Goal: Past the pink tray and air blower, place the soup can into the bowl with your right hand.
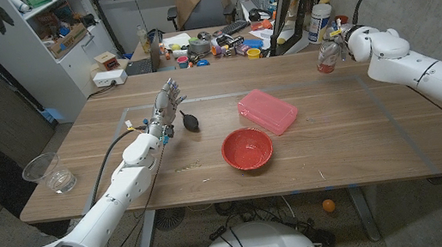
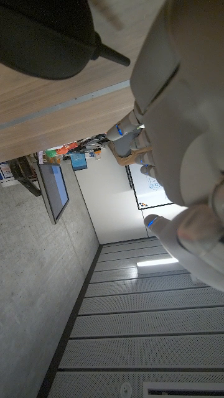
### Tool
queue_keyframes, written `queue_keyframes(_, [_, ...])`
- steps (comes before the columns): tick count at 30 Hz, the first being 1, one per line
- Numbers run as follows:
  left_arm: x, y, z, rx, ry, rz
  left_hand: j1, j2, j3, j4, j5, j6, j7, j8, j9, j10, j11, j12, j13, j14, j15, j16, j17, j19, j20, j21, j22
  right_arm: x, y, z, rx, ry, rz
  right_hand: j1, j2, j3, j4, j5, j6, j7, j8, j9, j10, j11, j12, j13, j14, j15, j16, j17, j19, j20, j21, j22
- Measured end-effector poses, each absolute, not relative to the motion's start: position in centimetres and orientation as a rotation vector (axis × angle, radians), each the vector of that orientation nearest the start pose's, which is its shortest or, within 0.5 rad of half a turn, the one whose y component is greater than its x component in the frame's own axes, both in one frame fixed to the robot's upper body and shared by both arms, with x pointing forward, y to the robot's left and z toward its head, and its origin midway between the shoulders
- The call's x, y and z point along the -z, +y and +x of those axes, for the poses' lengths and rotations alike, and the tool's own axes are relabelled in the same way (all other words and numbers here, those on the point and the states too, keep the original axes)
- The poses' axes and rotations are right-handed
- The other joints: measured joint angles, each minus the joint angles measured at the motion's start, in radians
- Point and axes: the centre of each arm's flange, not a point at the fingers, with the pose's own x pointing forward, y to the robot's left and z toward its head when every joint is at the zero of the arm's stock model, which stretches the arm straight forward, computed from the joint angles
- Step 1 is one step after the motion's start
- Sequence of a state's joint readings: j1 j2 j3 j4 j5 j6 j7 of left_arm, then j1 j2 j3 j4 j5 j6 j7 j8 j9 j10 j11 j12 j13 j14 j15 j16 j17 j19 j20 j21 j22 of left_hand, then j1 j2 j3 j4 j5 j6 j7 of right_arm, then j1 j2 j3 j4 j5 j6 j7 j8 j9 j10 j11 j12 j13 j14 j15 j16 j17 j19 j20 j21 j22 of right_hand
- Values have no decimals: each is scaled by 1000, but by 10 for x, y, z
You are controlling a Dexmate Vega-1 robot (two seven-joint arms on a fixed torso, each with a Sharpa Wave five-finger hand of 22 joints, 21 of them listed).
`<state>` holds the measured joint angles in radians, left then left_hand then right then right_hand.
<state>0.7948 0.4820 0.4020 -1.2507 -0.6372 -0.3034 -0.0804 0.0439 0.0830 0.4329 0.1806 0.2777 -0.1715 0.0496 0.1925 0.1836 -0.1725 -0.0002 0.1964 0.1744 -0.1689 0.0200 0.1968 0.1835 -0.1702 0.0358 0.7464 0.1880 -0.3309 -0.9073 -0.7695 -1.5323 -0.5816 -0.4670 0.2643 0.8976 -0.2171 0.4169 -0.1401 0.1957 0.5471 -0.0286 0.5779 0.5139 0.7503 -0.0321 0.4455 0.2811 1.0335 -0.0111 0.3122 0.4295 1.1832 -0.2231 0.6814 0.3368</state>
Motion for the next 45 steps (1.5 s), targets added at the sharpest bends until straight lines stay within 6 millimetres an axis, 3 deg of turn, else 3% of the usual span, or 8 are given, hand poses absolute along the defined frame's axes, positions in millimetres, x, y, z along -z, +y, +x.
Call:
queue_keyframes(22, [20,271,663,279,-603,-16,0,0,3,3,0,0,0,0,0,0,0,0,0,0,0,0,0,0,0,-7,0,-177,-334,592,308,-342,-1645,6,-6,-4,4,-4,9,2,0,-4,11,3,0,0,12,-1,-8,9,-7,7,16,4])
queue_keyframes(45, [19,273,665,302,-609,-14,0,0,3,3,0,0,0,0,0,0,0,0,0,0,0,0,0,0,0,-7,0,-169,-295,533,231,-480,-1696,14,-14,-9,8,-4,12,-2,0,-9,22,3,0,0,23,2,-9,18,-7,7,37,5])
